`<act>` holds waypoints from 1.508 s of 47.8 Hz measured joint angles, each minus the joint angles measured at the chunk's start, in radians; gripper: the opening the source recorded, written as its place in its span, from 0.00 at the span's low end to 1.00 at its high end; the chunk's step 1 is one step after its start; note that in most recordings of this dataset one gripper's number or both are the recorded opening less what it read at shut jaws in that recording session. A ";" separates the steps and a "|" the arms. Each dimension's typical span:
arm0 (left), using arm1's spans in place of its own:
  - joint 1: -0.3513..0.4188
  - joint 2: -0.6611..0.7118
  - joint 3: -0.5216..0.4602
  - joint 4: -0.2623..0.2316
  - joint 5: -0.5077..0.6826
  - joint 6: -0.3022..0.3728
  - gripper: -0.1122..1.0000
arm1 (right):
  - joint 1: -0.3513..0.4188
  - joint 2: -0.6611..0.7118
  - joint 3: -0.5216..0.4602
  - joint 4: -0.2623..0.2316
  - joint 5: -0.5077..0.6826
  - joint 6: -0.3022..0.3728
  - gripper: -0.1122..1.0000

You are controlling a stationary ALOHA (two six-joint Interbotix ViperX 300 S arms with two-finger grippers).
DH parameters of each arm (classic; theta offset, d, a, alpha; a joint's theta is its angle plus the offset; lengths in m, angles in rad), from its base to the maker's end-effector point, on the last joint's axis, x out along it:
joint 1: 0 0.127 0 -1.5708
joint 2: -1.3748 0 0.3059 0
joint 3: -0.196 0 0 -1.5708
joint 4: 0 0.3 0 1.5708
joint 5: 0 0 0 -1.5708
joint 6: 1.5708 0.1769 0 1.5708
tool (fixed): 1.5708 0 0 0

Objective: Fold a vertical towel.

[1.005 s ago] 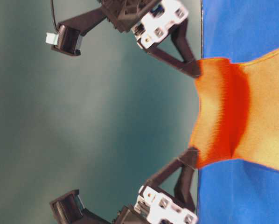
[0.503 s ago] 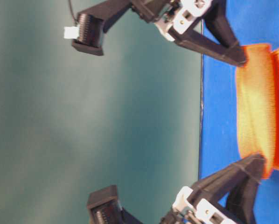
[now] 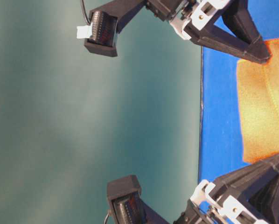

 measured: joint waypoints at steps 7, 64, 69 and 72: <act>-0.002 0.003 -0.006 0.000 0.000 0.000 0.13 | -0.002 0.014 -0.005 0.003 -0.002 0.000 0.13; 0.034 -0.597 0.112 0.000 0.273 0.012 0.68 | -0.040 -0.541 0.106 -0.060 0.063 -0.012 0.63; 0.044 -0.698 0.173 0.000 0.252 0.011 0.68 | -0.043 -0.638 0.144 -0.060 0.063 -0.012 0.63; 0.048 -0.765 0.209 0.000 0.247 0.011 0.68 | -0.044 -0.693 0.170 -0.060 0.061 -0.012 0.63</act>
